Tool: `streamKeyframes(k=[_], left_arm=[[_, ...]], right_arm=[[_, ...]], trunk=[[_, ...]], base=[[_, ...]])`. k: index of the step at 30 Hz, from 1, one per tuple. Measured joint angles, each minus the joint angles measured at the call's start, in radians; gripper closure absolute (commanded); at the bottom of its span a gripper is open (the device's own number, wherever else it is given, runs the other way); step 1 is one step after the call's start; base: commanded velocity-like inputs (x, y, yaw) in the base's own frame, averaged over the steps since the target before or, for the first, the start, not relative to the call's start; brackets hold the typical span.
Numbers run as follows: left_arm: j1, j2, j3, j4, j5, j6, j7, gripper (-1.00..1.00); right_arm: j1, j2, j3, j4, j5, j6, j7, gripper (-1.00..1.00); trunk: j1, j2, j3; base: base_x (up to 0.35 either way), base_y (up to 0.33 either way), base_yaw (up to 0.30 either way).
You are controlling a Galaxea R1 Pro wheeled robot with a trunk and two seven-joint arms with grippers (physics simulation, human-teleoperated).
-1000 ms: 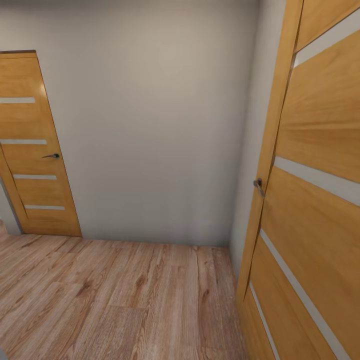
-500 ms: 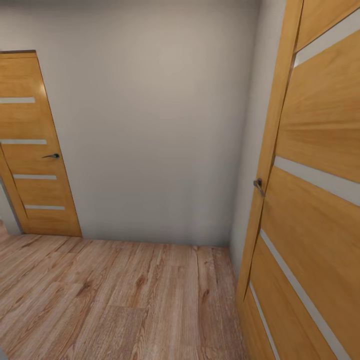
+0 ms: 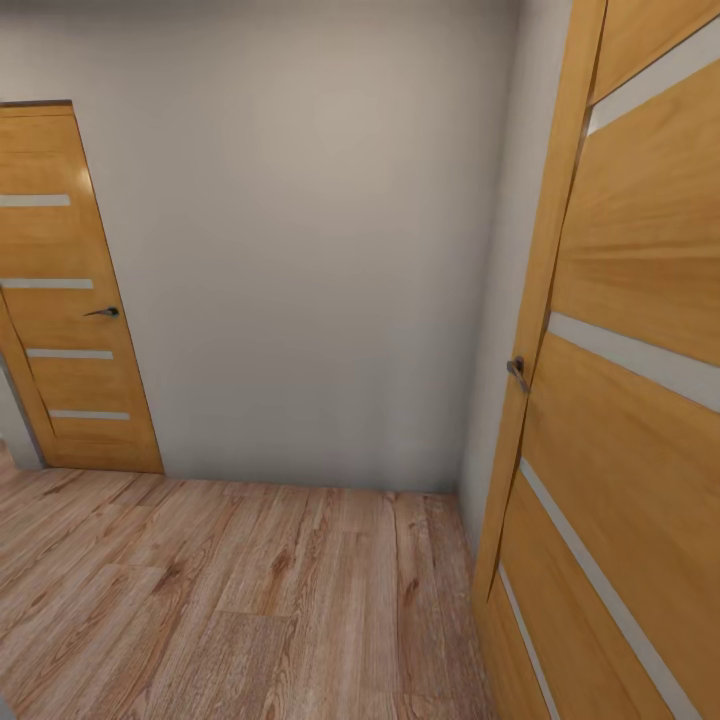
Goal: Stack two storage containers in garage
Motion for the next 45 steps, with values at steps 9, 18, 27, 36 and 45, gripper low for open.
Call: streamKeyframes(k=[9,18,27,36,45], left_arm=[[0.0,0.002,-0.002,0.001,0.0,0.001,-0.004,-1.0],[0.0,0.001,-0.002,0.001,0.0,0.004,-0.004,-1.0],[0.0,0.002,-0.003,0.001,0.001,0.008,-0.004,-1.0],[0.0,0.001,-0.002,0.001,0.0,0.002,-0.004,-1.0],[0.0,0.002,-0.003,0.001,0.002,0.008,-0.004,-1.0]], right_arm=[[0.0,0.001,0.001,0.0,0.0,0.001,0.0,-1.0],[0.0,0.001,0.001,0.0,0.0,0.001,0.0,-1.0],[0.0,0.001,0.001,0.0,0.0,0.001,-0.002,-1.0],[0.0,0.001,0.0,0.0,-0.001,0.001,-0.01,-1.0],[0.0,0.001,0.001,0.0,-0.001,0.001,-0.011,-1.0]], trunk=[[0.0,0.0,0.0],[0.0,0.0,0.0],[-0.001,0.0,0.0],[0.0,0.0,0.0],[-0.001,0.0,0.0]], base=[[0.129,0.0,0.0],[0.061,0.0,0.0],[0.293,0.0,0.0],[0.09,0.0,0.0],[0.228,0.0,0.0]])
